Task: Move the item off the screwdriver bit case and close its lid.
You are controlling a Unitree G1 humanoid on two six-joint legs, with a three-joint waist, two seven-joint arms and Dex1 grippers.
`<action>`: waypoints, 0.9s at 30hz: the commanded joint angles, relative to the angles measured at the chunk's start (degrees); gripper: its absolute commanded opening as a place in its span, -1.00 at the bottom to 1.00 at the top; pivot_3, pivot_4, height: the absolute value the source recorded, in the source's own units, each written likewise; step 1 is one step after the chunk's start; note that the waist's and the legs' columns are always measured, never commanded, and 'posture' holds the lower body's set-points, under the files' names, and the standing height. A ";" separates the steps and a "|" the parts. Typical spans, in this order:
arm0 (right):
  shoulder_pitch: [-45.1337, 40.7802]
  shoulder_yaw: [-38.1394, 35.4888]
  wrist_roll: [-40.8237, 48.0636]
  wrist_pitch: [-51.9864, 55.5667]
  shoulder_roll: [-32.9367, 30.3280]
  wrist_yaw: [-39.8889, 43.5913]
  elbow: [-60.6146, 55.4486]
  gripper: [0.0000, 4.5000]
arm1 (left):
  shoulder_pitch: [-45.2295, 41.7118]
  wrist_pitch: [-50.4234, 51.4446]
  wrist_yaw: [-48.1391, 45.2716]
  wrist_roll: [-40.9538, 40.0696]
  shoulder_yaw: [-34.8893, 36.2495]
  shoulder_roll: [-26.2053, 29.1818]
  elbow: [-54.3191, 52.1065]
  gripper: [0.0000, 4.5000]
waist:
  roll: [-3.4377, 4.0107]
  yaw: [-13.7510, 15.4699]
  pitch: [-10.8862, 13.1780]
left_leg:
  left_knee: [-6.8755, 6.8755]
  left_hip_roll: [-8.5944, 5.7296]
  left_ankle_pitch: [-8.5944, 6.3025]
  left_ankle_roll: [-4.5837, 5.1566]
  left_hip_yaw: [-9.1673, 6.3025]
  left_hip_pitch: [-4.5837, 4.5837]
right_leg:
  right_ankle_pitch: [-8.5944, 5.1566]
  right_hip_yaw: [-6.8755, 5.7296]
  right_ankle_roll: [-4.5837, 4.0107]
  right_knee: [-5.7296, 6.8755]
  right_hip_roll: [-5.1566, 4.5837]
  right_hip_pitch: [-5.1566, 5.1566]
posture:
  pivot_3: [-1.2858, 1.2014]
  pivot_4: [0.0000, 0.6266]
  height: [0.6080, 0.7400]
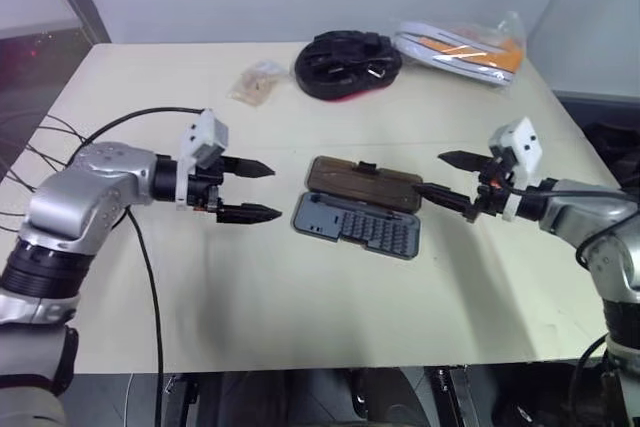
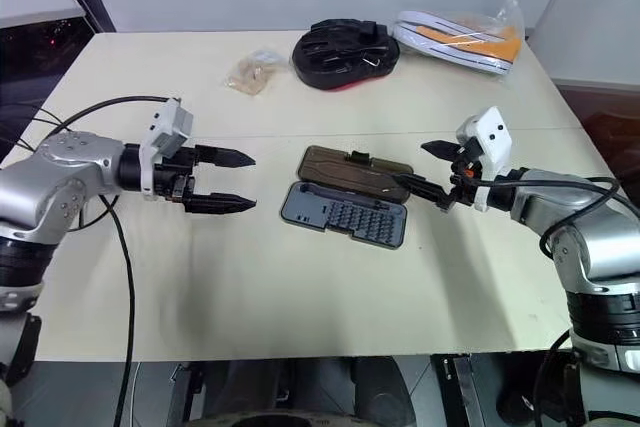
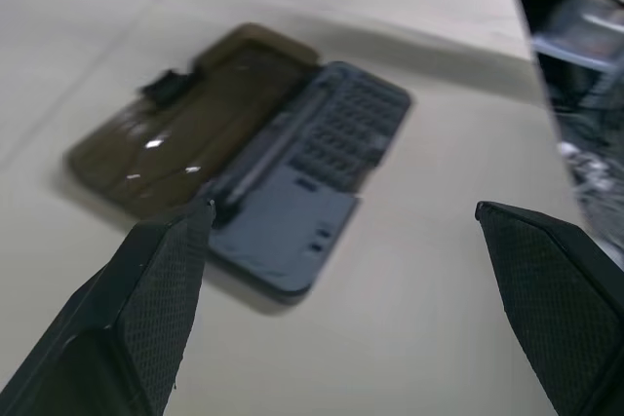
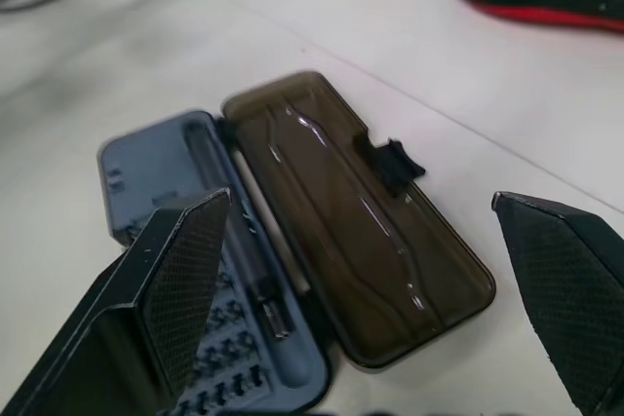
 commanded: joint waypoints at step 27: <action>-18.67 14.94 -14.92 -14.13 1.13 16.66 21.37 1.00 | -13.57 -3.54 -13.69 9.56 -1.30 -9.66 8.50 1.00 | -0.03 -1.76 0.02 | 0.22 -0.07 0.05 -0.06 0.14 0.14 | -0.02 0.19 0.03 0.69 0.07 -0.14 | 0.03 -0.52 1.00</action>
